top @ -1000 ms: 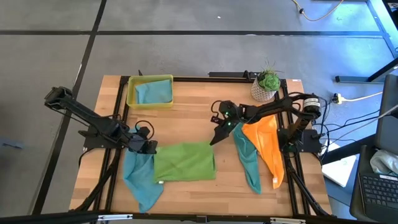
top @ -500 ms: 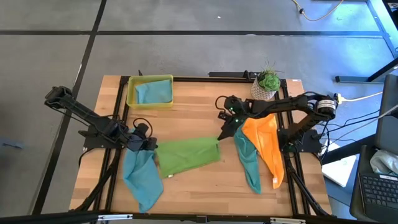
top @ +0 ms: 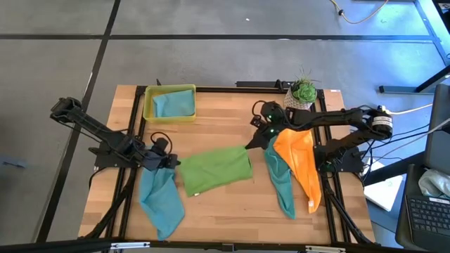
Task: Fold microfiber towels
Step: Fold the green towel
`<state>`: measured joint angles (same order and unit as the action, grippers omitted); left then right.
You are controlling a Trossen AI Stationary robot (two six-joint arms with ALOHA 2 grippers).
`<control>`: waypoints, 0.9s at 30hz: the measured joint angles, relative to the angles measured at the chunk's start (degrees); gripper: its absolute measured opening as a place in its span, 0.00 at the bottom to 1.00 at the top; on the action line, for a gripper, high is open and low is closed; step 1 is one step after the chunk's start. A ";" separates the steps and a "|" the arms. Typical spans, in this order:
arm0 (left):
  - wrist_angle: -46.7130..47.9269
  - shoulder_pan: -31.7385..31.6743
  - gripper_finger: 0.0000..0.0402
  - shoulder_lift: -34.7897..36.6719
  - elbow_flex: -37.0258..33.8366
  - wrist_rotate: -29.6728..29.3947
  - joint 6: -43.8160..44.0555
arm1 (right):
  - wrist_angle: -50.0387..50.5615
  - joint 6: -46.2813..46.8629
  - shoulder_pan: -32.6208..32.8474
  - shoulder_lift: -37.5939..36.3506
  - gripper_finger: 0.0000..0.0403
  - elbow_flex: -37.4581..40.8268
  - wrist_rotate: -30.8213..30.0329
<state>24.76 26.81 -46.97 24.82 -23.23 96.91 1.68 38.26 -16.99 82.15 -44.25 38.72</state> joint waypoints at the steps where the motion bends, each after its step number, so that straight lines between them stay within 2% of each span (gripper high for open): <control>1: -0.05 0.00 0.00 0.25 0.00 -0.80 -0.18 | -0.01 -0.13 -0.16 -0.26 0.00 0.00 0.00; 8: -0.03 0.00 0.00 4.11 0.00 -7.32 -4.30 | -0.82 -4.35 -1.03 -3.78 0.00 0.00 0.17; 16: -0.05 0.02 0.00 8.71 0.04 -14.30 -12.91 | -0.39 -6.30 -4.28 -8.57 0.00 0.00 -3.77; 23: -0.01 0.02 0.00 10.35 0.04 -19.00 -21.22 | 0.36 -10.16 -4.66 -9.90 0.00 0.00 -3.72; 27: -0.02 0.01 0.00 10.37 0.04 -19.55 -22.55 | 0.78 -10.05 -4.66 -9.90 0.00 0.00 -3.75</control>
<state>24.75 26.82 -36.60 24.86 -42.78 74.37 2.46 28.21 -21.65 72.25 -44.25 34.97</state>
